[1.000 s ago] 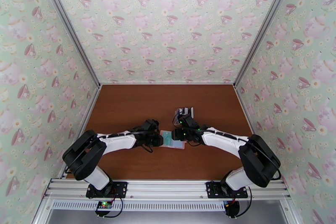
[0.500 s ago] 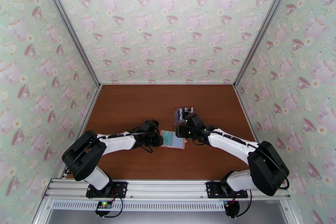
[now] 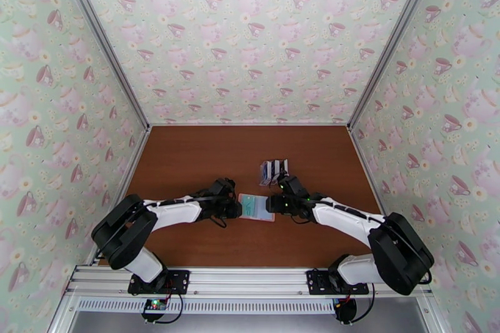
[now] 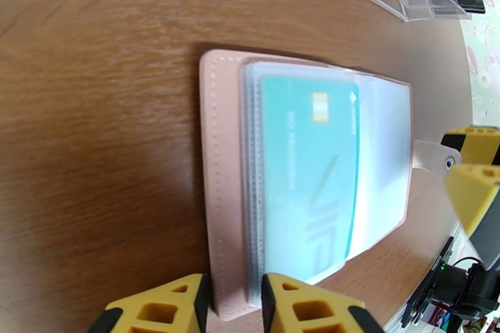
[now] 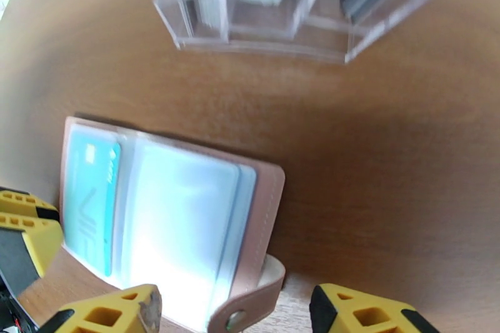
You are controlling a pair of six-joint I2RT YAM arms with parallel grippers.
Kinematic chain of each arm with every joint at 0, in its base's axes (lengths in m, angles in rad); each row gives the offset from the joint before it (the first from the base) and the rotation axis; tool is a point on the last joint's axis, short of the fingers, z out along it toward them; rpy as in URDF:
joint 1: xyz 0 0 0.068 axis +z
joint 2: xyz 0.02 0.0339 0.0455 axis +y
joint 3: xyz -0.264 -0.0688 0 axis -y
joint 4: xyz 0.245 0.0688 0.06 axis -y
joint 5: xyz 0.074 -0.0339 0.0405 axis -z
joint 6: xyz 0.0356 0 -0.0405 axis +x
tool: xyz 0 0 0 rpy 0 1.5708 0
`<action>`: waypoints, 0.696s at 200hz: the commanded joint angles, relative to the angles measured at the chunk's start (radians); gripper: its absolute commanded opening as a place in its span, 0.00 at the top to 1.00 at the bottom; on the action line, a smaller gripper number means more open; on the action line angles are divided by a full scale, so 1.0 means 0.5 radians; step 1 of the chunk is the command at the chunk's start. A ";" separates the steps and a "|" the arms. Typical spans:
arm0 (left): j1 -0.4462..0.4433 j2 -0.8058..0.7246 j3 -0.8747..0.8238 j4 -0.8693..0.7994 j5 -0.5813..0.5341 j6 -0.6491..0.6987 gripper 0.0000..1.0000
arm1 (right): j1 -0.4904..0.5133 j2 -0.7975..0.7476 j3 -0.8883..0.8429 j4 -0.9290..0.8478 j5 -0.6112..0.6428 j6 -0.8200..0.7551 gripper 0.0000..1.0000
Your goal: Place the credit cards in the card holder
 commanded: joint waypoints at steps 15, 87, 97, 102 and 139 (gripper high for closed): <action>0.063 -0.011 0.011 -0.094 -0.053 0.074 0.70 | -0.002 0.007 -0.076 0.132 -0.095 0.070 0.34; 0.077 0.065 0.049 -0.072 -0.024 0.091 0.70 | -0.001 0.086 -0.112 0.231 -0.160 0.097 0.35; 0.077 0.066 0.049 -0.070 -0.023 0.090 0.70 | -0.004 0.099 -0.115 0.241 -0.160 0.098 0.36; 0.079 0.066 0.049 -0.067 -0.023 0.091 0.70 | -0.003 0.103 -0.116 0.245 -0.160 0.098 0.36; 0.079 0.096 0.064 -0.060 -0.006 0.090 0.70 | -0.003 0.142 -0.118 0.285 -0.178 0.106 0.38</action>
